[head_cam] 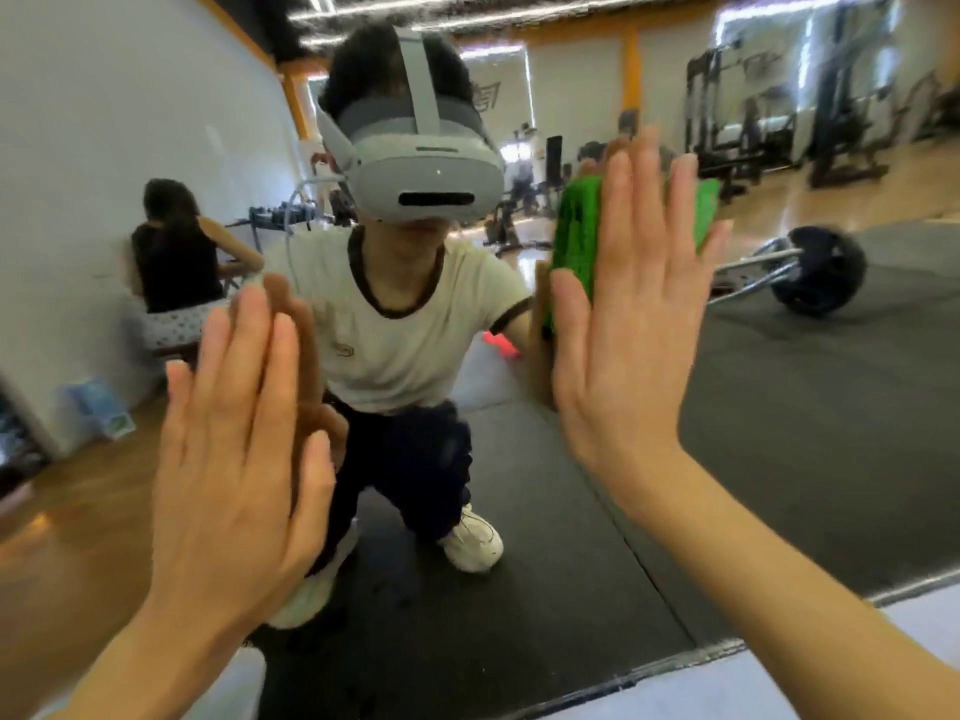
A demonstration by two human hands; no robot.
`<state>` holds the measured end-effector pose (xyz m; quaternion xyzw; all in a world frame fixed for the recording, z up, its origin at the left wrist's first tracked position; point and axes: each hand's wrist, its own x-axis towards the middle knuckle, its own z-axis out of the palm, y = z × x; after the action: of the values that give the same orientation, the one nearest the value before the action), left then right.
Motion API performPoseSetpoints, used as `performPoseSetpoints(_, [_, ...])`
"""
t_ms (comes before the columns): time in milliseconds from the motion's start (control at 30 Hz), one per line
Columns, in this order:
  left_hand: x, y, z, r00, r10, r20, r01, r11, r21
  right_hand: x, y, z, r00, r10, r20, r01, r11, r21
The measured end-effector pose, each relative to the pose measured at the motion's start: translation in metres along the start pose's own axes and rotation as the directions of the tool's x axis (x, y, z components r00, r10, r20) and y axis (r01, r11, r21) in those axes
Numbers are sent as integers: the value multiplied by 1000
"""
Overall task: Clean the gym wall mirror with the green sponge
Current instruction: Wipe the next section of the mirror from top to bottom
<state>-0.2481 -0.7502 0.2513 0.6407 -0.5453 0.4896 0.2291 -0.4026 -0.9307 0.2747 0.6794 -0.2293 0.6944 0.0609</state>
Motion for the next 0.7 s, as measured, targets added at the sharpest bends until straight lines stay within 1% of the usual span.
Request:
performPoseSetpoints(33, [1,-2,1,1000,-15,-2,15,1000,10,-5,-19,7,997,-67,44,68,997,-19])
performPoseSetpoints(67, [2,-3,3,1000,-25,-11,25,999,21,-15,-36,14,977,-182,115,184,983,-11])
performPoseSetpoints(133, [3,-4,6,999,-24,-35,26,999,40,-32,-54,17,875,-432,219,430,901,62])
performPoseSetpoints(167, [2,-4,7,999,-22,-44,24,999,43,-31,-49,15,826,-514,230,513,856,73])
performPoseSetpoints(200, [1,-5,7,999,-20,-49,22,999,41,-26,-35,11,801,-554,228,559,828,48])
performPoseSetpoints(233, [0,-6,8,999,-17,-51,19,999,40,-21,-17,6,809,-544,221,557,831,6])
performPoseSetpoints(267, [-1,-6,9,998,-14,-54,17,999,45,-17,3,0,850,-483,209,500,865,-37])
performPoseSetpoints(300, [-1,-6,9,998,-12,-60,16,998,59,-16,23,-6,904,-383,188,402,913,-71])
performPoseSetpoints(333, [-1,-6,11,997,-10,-70,16,997,78,-17,37,-12,954,-259,151,273,959,-82])
performPoseSetpoints(367, [-1,-6,12,997,-5,-78,13,995,98,-21,43,-14,987,-123,102,130,989,-67])
performPoseSetpoints(400, [-1,-7,13,997,1,-82,9,993,117,-25,39,-13,999,9,46,-7,999,-31])
performPoseSetpoints(433, [-2,-7,14,997,7,-83,4,991,131,-30,25,-7,993,119,0,-119,993,11])
performPoseSetpoints(467, [-2,-8,15,997,13,-82,-1,990,140,-34,4,1,983,182,-17,-181,982,56])
performPoseSetpoints(500, [-3,-8,15,997,15,-82,-3,990,141,-41,-20,9,985,173,2,-173,981,87])
performPoseSetpoints(533, [-3,-8,15,996,16,-85,-4,990,139,-50,-42,17,995,95,45,-99,990,102])
performPoseSetpoints(567, [-3,-8,15,996,16,-90,-4,991,135,-60,-58,23,995,-33,94,23,993,114])
performPoseSetpoints(600, [-2,-8,14,996,14,-92,-2,992,129,-69,-65,27,975,-179,135,163,979,120])
performPoseSetpoints(633, [-2,-8,13,996,12,-93,-1,993,122,-73,-61,27,937,-310,162,296,949,105])
performPoseSetpoints(667, [-1,-8,13,996,11,-94,0,993,117,-71,-47,25,895,-410,175,405,912,65])
performPoseSetpoints(700, [-2,-8,13,995,11,-95,0,993,116,-68,-28,20,874,-451,180,456,890,14])
